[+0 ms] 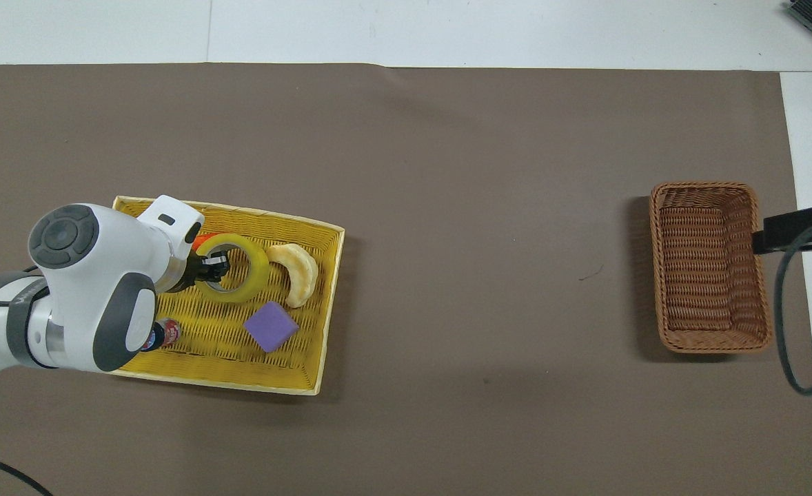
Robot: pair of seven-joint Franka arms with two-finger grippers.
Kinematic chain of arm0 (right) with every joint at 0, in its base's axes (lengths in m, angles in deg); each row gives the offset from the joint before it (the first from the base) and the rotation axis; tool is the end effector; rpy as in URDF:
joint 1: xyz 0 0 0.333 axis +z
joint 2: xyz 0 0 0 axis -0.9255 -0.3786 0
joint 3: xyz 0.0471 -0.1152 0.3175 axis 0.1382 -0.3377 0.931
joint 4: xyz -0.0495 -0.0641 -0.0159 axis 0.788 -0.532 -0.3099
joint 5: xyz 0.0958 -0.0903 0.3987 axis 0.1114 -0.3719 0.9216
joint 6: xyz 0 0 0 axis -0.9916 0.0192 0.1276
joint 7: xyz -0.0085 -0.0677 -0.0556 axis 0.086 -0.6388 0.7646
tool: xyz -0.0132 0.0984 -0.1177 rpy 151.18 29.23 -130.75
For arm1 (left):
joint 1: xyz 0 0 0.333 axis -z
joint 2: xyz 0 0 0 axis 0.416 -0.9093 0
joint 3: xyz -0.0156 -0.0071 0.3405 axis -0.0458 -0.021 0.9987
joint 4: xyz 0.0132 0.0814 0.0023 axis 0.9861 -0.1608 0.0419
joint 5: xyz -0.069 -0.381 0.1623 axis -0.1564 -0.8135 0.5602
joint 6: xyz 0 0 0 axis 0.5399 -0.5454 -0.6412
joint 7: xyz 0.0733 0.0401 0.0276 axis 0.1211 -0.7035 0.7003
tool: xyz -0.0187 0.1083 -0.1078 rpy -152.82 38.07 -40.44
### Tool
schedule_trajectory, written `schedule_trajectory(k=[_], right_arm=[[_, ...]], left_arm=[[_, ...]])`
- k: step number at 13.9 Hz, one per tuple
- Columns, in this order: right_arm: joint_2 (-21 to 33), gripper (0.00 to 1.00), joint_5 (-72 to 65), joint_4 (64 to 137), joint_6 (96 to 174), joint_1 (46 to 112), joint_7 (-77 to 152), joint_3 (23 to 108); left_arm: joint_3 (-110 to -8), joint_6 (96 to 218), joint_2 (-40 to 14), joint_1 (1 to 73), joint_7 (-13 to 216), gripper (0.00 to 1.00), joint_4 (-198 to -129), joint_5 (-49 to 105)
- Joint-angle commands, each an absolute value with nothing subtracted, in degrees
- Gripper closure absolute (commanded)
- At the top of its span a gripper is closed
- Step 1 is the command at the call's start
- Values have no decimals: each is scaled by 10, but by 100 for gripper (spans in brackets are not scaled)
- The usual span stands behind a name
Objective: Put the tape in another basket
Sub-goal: 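Reach the left gripper over the yellow tray to the tape roll, then grasp the tape roll with the left gripper while the right gripper advances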
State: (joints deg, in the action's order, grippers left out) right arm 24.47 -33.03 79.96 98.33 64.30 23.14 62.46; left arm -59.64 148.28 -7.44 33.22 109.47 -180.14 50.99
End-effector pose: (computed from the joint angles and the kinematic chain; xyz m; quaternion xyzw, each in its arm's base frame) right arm 0.5444 0.0118 0.6821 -0.9989 0.0453 -0.0085 0.0050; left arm 0.5483 -0.1205 0.3069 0.9931 0.1154 -0.0153 0.0161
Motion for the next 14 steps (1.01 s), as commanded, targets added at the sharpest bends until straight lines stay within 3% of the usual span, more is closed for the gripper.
schedule_trajectory(k=[1, 8, 11, 14], right_arm=[[257, 0, -330, 813, 979, 637, 228, 628], [265, 0, -318, 833, 985, 639, 229, 630], [264, 0, -256, 868, 1036, 656, 222, 631], [254, 0, -234, 890, 1107, 707, 185, 631]], left_arm=[[-593, 1400, -67, 331, 1080, 100, -1747, 505], [-593, 1208, -57, 324, 1053, 100, -1599, 505], [-591, 1120, -57, 322, 1016, 100, -1534, 505], [-591, 1113, -43, 311, 966, 100, -1548, 464]])
